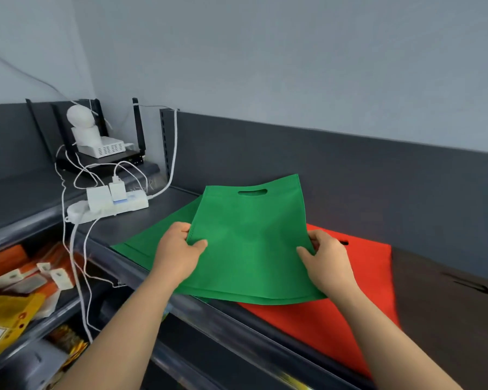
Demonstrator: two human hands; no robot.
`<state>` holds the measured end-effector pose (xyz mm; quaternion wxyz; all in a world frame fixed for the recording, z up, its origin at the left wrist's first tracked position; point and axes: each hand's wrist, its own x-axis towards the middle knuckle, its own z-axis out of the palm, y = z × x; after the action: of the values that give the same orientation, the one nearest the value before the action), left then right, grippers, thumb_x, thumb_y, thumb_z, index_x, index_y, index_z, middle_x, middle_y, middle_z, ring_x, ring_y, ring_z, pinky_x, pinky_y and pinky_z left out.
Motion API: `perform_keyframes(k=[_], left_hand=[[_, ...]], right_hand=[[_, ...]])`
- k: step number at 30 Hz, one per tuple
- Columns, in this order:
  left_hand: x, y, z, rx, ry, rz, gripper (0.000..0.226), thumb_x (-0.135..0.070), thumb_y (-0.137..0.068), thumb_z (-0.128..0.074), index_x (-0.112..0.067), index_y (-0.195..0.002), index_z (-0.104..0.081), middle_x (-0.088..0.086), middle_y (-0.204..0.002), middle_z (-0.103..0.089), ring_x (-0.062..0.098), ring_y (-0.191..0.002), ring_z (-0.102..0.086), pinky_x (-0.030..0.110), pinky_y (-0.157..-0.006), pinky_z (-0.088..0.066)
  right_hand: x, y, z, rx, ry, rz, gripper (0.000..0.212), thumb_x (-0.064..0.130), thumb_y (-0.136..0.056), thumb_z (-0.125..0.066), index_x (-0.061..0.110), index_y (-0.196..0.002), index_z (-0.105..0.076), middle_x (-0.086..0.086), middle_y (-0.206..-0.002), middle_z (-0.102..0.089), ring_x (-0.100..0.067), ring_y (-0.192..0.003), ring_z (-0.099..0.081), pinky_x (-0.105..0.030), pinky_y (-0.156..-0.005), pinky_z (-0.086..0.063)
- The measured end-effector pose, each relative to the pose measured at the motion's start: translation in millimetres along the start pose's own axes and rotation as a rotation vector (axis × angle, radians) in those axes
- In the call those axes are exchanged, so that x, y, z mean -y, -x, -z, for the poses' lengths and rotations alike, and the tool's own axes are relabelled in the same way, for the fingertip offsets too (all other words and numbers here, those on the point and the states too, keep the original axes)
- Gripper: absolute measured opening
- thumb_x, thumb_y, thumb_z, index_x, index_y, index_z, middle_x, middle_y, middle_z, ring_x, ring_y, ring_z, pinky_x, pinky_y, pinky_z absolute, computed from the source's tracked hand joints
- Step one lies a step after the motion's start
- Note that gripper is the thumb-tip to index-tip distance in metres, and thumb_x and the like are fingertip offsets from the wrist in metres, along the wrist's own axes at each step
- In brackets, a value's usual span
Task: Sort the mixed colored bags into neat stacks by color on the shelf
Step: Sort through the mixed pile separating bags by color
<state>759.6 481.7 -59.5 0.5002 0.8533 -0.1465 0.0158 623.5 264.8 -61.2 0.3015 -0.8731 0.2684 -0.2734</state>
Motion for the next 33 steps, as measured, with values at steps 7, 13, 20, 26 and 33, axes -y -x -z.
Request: perform_keyframes(k=[7,13,20,26,33], left_hand=[[33,-76,49,0.121,-0.102,-0.067,0.029,-0.019,-0.087,-0.067,-0.013,-0.112,-0.054,-0.011,-0.082,-0.056,0.009,-0.071,-0.056,0.024,-0.059,-0.042],[57,-124,69,0.242,-0.204,-0.112,0.044,-0.019,-0.089,-0.065,-0.008,-0.129,-0.05,-0.003,-0.101,-0.055,0.005,-0.07,-0.049,0.022,-0.059,-0.038],[85,-144,70,0.335,-0.383,-0.145,0.048,-0.022,-0.089,-0.065,-0.006,-0.131,-0.05,0.009,-0.127,-0.057,0.024,-0.107,-0.057,0.032,-0.085,-0.044],[85,-136,63,0.283,-0.629,-0.353,0.038,-0.022,-0.093,-0.057,-0.009,-0.128,-0.052,0.009,-0.124,-0.053,0.027,-0.109,-0.052,0.037,-0.088,-0.047],[58,-97,37,0.348,-0.495,-0.595,0.04,-0.026,-0.095,-0.054,-0.014,-0.133,-0.051,0.002,-0.128,-0.057,0.018,-0.114,-0.054,0.031,-0.096,-0.046]], right_hand=[[49,-3,-68,-0.083,-0.019,-0.11,0.027,0.014,-0.083,-0.063,0.014,-0.11,-0.061,-0.001,-0.105,-0.068,-0.023,-0.1,-0.061,-0.033,-0.083,-0.048],[78,5,-113,-0.1,0.016,-0.249,0.046,0.02,-0.085,-0.065,0.012,-0.128,-0.051,-0.009,-0.119,-0.062,-0.025,-0.111,-0.056,-0.036,-0.092,-0.047],[91,20,-130,-0.045,0.288,-0.325,0.052,0.033,-0.086,-0.062,0.012,-0.131,-0.045,-0.005,-0.112,-0.06,-0.025,-0.105,-0.057,-0.038,-0.091,-0.045],[95,26,-127,-0.059,0.58,-0.239,0.041,0.04,-0.09,-0.053,0.015,-0.123,-0.053,-0.003,-0.118,-0.054,-0.024,-0.11,-0.051,-0.036,-0.092,-0.041],[93,49,-103,-0.107,0.588,-0.201,0.033,0.032,-0.092,-0.048,0.015,-0.12,-0.055,-0.003,-0.119,-0.059,-0.025,-0.109,-0.054,-0.034,-0.089,-0.04]])
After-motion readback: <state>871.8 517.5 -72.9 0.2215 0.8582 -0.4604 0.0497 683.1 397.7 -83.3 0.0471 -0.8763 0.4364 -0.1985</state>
